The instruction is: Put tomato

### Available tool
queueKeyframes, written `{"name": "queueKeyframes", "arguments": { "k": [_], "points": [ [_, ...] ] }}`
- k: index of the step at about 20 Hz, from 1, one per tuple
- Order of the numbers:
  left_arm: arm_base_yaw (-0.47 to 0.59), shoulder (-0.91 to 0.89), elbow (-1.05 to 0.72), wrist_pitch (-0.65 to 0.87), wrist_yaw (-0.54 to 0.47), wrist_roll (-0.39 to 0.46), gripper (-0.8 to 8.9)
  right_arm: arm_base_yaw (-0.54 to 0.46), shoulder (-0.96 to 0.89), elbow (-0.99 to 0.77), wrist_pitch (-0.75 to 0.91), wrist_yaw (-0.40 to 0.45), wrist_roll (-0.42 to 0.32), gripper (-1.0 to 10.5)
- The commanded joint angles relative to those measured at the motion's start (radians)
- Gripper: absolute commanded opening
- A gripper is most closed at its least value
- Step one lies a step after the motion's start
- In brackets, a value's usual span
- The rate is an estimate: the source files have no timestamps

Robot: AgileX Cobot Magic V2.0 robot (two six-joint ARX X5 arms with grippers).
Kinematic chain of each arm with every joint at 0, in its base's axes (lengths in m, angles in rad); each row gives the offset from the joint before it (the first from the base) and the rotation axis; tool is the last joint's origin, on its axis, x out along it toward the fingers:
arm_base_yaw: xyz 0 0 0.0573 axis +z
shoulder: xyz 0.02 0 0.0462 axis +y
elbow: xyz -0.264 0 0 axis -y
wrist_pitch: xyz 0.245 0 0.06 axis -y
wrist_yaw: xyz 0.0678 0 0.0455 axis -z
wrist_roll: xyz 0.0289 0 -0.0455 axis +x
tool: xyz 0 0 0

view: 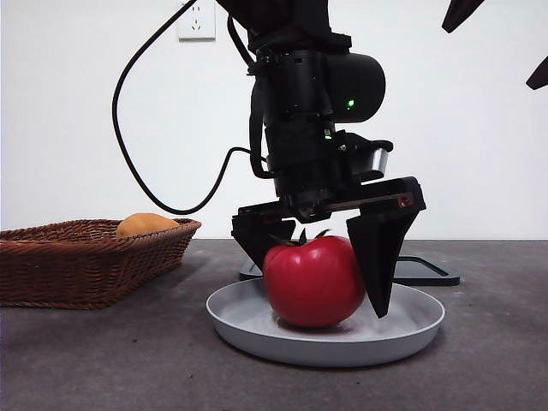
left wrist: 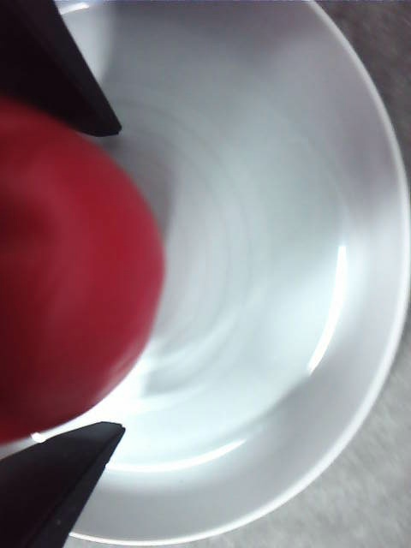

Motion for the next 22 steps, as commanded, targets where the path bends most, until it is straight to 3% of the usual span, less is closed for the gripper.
{"name": "queueKeyframes", "arguments": {
  "k": [1,9,17,22],
  "points": [
    [-0.006,0.022,0.079,-0.026,-0.001,0.005,6.39,0.004,0.004,0.013,0.004,-0.001,-0.007,6.1],
    [-0.006,-0.067,0.218,-0.166,-0.003,0.037,6.35,0.004,0.004,0.013,0.004,-0.001,-0.007,6.1],
    [0.022,-0.307,0.216,-0.352,-0.009,0.051,6.34,0.005,0.005,0.013,0.004,-0.035,-0.007,6.1],
    [0.033,-0.435,0.132,-0.372,-0.010,0.071,6.34,0.005,0.005,0.013,0.021,-0.036,-0.007,6.1]
  ]
}}
